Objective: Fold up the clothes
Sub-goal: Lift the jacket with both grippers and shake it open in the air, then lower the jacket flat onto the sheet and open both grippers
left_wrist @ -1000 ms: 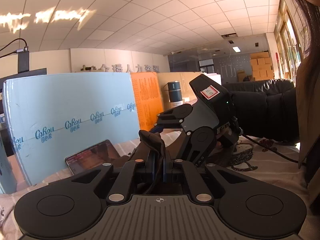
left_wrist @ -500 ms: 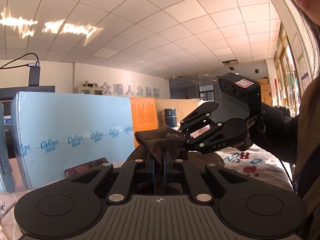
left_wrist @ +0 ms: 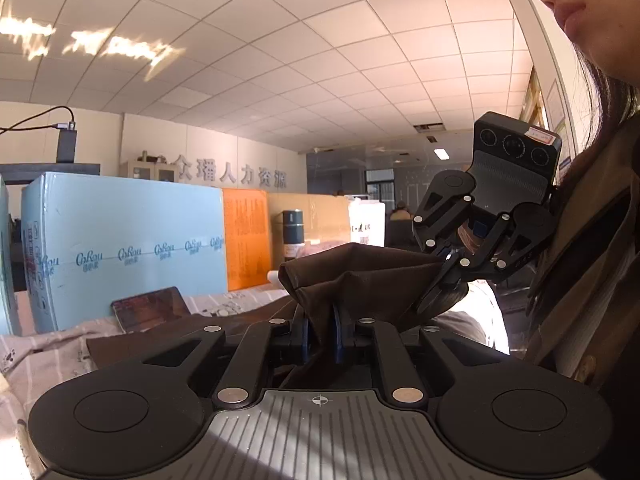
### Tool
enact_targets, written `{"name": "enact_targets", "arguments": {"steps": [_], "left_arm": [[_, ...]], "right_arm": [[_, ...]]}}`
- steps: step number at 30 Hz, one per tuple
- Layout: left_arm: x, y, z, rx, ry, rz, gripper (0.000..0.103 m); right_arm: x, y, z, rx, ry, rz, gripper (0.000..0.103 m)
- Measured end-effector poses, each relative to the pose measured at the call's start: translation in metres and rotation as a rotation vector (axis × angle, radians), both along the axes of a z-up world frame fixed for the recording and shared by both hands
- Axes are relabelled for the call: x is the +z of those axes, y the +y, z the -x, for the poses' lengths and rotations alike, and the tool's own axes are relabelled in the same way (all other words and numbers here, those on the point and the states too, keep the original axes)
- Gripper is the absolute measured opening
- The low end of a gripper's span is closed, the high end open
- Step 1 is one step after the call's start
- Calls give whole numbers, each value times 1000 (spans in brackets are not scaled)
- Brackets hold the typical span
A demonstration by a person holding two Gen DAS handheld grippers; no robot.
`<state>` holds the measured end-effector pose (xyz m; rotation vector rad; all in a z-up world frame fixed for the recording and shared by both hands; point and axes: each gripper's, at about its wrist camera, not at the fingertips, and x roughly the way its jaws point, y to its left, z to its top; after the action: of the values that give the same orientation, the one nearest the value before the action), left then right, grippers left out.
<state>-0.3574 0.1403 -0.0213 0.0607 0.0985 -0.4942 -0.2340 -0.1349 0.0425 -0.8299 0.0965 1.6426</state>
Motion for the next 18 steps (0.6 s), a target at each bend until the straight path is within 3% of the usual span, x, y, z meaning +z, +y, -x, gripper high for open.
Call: {"name": "enact_targets", "arguments": {"steps": [2,5,6,8,10,14,18], "left_arm": [[-7,-2,5,5,86,-23,29],[-22,-7,7,26,235,-106,68],[-26,-6,8,39,273,-133,75],[-34,-1,11,68,326,-163,75],[-36,11,15,112,339,-142,75],[-26,28,20,159,261,-85,82],[-6,51,12,227,171,19,87]], "right_arm": [[-7,0,9,21,72,58,6],[-14,-3,12,16,157,85,11],[-15,-7,14,12,168,77,16],[-11,-19,14,-19,143,16,51],[-3,-34,9,-71,91,-74,65],[4,-65,-42,-286,122,-235,85],[-10,-92,-117,-576,239,-315,85]]}}
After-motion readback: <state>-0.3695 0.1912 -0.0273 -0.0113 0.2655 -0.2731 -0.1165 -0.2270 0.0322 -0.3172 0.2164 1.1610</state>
